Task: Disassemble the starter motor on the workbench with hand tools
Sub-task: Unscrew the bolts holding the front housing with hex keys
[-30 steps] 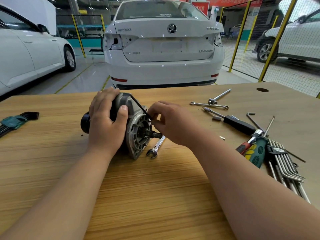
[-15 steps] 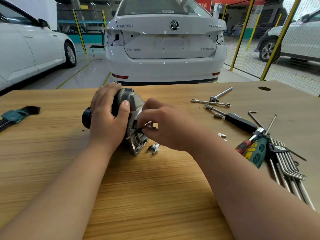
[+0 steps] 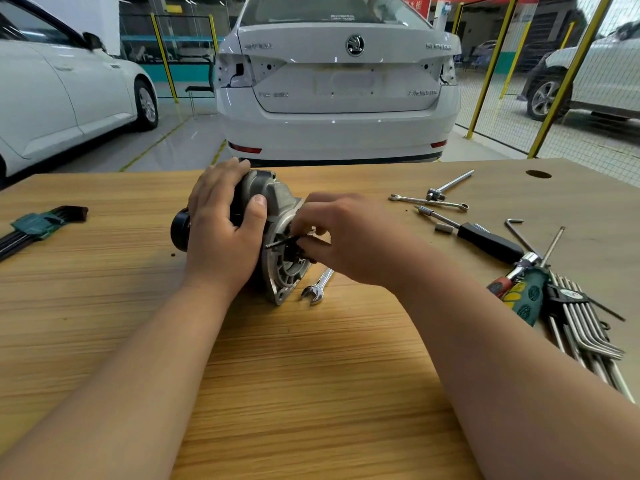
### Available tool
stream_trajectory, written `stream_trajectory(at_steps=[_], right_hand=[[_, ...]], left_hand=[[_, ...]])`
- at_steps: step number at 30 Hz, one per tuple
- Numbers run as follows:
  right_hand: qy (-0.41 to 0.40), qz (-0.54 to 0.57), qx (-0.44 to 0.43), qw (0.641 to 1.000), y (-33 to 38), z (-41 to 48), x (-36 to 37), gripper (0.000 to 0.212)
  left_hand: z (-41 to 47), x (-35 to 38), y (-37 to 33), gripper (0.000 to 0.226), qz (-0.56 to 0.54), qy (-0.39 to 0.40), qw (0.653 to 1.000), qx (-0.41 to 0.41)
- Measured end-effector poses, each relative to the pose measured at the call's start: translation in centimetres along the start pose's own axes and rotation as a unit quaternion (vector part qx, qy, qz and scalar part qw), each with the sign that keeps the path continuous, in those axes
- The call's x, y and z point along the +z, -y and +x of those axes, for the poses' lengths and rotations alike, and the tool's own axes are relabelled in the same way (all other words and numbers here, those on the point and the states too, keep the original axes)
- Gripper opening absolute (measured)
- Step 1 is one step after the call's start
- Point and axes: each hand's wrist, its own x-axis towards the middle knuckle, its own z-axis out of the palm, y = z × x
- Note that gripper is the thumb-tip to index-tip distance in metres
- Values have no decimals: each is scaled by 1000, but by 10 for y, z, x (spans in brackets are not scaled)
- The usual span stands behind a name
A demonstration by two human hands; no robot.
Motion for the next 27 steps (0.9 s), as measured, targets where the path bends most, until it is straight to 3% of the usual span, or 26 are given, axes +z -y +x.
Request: stream_trajectory(at_steps=[11,15,17,20,23,27], right_hand=[[-9,-5,-69,998,1,2,3,8],[-60,61,-69,994,10,-2,0,21],[-114,138,-6,984,8,-5,-2,20],[-139,299,184,926,-8,-6,-8,14],[-129,393,310,856,-25,-8,-3,11],[-120,607,365,695,-28,-5,12,9]], left_hand=[[4,-5,3,45,-50,25,998,13],[13,-11,11,44,-57,70,996,5],[17,-13,15,46,-41,81,996,13],[18,-13,21,65,-13,85,996,9],[20,-16,28,77,15,44,998,-36],[28,-14,46,63,49,6,996,-74]])
